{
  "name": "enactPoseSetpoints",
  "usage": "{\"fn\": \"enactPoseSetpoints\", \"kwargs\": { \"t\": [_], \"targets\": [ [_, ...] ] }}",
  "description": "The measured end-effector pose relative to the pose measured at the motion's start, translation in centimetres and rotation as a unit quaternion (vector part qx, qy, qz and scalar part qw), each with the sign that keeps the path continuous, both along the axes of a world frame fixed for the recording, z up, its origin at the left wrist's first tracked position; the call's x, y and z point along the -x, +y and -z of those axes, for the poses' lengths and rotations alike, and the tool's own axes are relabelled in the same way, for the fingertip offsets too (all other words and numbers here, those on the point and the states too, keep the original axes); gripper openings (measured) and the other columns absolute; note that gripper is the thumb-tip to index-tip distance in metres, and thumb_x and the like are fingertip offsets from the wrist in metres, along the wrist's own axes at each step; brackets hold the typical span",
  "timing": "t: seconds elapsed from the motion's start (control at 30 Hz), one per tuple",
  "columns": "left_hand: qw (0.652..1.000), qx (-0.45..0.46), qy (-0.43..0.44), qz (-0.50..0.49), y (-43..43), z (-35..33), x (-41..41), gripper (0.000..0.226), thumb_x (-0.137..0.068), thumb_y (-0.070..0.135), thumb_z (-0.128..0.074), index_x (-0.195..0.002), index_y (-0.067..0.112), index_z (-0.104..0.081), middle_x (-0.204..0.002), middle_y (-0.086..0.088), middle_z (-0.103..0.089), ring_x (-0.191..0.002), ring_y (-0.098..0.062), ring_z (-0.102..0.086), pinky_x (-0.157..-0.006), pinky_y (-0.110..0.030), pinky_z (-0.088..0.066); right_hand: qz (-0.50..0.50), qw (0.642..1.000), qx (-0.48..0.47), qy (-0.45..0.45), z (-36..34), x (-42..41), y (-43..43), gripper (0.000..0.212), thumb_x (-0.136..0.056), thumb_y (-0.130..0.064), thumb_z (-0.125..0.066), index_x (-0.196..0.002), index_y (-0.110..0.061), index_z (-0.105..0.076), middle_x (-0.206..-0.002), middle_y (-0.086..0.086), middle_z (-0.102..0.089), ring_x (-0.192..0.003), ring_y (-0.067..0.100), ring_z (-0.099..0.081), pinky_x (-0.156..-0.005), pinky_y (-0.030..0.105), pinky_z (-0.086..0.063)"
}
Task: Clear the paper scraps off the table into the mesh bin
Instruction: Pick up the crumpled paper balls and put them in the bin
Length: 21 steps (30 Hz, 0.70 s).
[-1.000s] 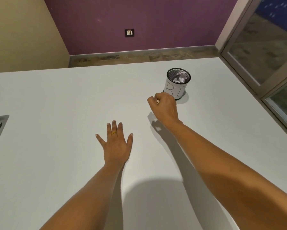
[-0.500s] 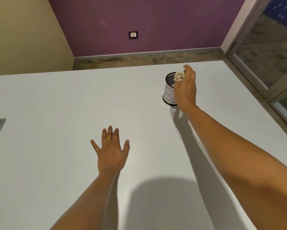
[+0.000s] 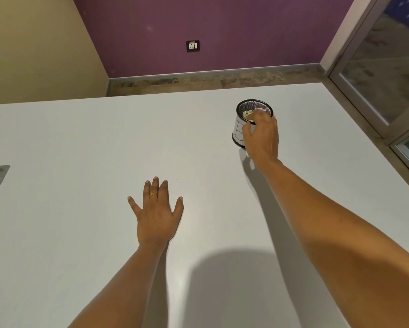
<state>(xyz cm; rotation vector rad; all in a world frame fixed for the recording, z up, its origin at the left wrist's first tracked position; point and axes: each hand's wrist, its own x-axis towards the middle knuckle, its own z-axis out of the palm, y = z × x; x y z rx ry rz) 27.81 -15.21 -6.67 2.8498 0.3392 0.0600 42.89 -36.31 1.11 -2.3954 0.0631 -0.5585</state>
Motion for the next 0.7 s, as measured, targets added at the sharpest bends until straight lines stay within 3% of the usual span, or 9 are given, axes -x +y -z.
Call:
{"fn": "enactPoseSetpoints", "kwargs": {
  "t": [0.17,0.27,0.4,0.5,0.6,0.7],
  "targets": [
    [1.0,0.004,-0.002,0.0,0.0,0.1,0.0,0.055,-0.092,0.045,-0.037,-0.138,0.015,-0.033,-0.154,-0.006,-0.027,-0.145,-0.023,-0.016,-0.111,-0.063,-0.01,0.013,0.999,-0.021,-0.02,1.3,3.2,1.0,0.026,-0.086,-0.003,-0.046,-0.107,-0.001,-0.062,-0.126,0.013,-0.056,-0.122,0.029,-0.048,-0.116,0.03,-0.018],
    [1.0,0.006,0.006,0.007,0.1,0.0,0.0,0.055,-0.093,0.045,-0.036,-0.14,0.015,-0.031,-0.154,-0.005,-0.025,-0.145,-0.023,-0.015,-0.111,-0.063,-0.009,-0.011,1.0,-0.009,-0.003,2.8,6.0,1.0,0.028,-0.085,0.002,-0.045,-0.107,-0.001,-0.063,-0.125,0.014,-0.057,-0.12,0.032,-0.049,-0.11,0.036,-0.032],
    [1.0,0.014,0.006,0.022,0.5,-0.1,1.1,0.053,-0.095,0.04,-0.036,-0.141,0.016,-0.03,-0.155,-0.005,-0.024,-0.145,-0.022,-0.016,-0.114,-0.058,-0.009,-0.044,0.989,-0.001,0.141,4.8,9.7,0.3,0.033,-0.089,-0.003,-0.046,-0.121,-0.005,-0.055,-0.143,0.013,-0.039,-0.132,0.027,-0.039,-0.11,0.043,-0.034],
    [0.999,0.019,-0.005,0.036,0.8,-0.2,3.1,0.051,-0.096,0.037,-0.036,-0.142,0.016,-0.032,-0.154,-0.004,-0.026,-0.145,-0.022,-0.017,-0.117,-0.051,-0.01,-0.046,0.961,0.077,0.262,5.4,12.0,-0.1,0.043,-0.093,-0.018,-0.046,-0.135,-0.011,-0.042,-0.152,0.013,-0.025,-0.143,0.025,-0.02,-0.117,0.046,-0.019],
    [0.999,0.023,-0.006,0.041,1.1,-0.5,5.3,0.05,-0.096,0.034,-0.037,-0.142,0.016,-0.032,-0.154,-0.003,-0.027,-0.145,-0.021,-0.019,-0.117,-0.047,-0.012,-0.061,0.934,0.105,0.336,4.9,14.2,0.2,0.051,-0.095,-0.027,-0.043,-0.143,-0.018,-0.028,-0.157,0.006,-0.012,-0.146,0.022,-0.006,-0.116,0.055,-0.007],
    [0.999,0.027,0.005,0.042,1.2,-0.8,7.8,0.05,-0.096,0.033,-0.037,-0.143,0.016,-0.031,-0.155,-0.004,-0.025,-0.145,-0.022,-0.018,-0.117,-0.046,-0.013,-0.096,0.911,0.138,0.377,4.6,17.0,1.2,0.053,-0.096,-0.032,-0.041,-0.144,-0.024,-0.022,-0.159,0.001,-0.004,-0.147,0.022,0.002,-0.113,0.062,-0.007]
  ]
}}
